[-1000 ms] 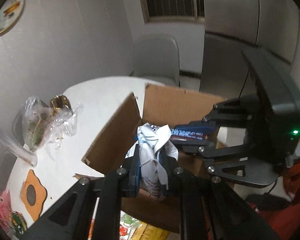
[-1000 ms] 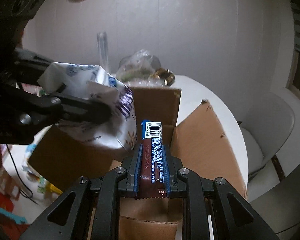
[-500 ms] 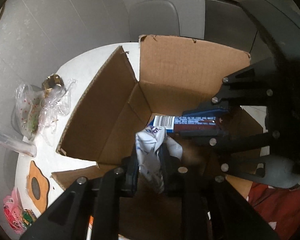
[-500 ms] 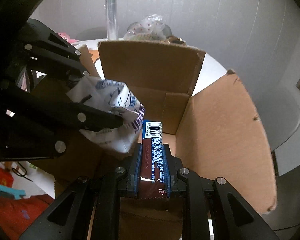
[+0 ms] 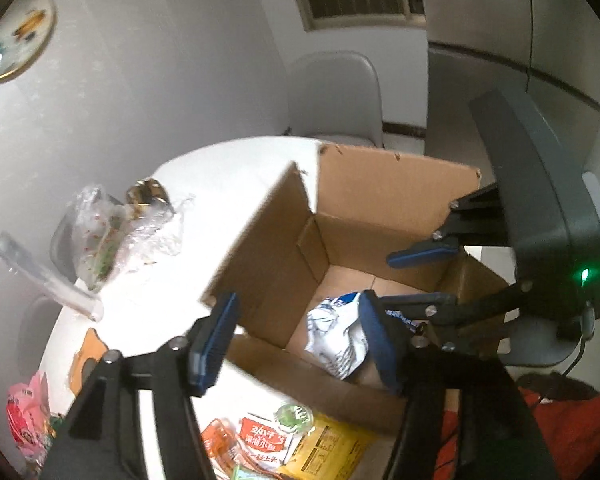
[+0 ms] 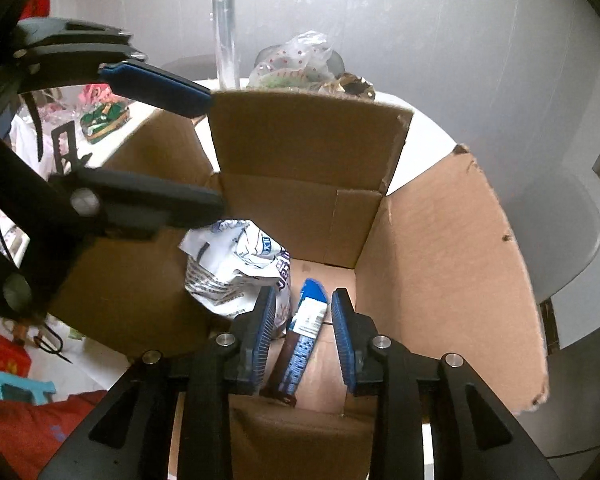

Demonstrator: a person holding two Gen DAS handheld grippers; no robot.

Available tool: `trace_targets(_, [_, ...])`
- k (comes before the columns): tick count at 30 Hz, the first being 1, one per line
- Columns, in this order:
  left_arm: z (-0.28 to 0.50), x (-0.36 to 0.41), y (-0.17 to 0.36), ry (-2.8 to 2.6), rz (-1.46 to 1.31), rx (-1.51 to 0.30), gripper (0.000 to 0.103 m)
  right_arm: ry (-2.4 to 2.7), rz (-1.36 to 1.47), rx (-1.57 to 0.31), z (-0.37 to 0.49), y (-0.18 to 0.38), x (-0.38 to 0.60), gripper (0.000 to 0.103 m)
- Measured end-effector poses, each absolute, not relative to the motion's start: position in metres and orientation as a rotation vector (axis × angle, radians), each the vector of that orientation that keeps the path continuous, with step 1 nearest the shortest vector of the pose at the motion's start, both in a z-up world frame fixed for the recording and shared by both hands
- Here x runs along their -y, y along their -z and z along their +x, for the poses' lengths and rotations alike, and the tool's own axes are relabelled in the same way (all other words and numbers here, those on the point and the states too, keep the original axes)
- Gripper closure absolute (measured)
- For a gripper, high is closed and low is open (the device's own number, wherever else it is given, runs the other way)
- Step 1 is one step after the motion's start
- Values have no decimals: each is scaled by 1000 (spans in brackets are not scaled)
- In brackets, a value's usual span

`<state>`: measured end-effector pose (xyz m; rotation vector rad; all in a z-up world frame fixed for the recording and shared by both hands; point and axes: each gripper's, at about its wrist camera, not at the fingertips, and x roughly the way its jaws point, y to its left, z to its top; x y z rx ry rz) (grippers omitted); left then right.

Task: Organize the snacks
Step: 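Release both snacks into the box and withdraw both tools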

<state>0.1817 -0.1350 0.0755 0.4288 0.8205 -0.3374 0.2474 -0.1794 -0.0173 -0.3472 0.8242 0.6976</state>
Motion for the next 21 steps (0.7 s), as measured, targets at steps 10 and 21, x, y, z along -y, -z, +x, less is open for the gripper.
trace_targets(10, [110,55,-121,217,189,-612,13,-754,-256,-575,178,-49,189,51])
trace_targets(21, [30,-30,-89,37,17,-537,4,-987,-307,-467,93,-60,126,38])
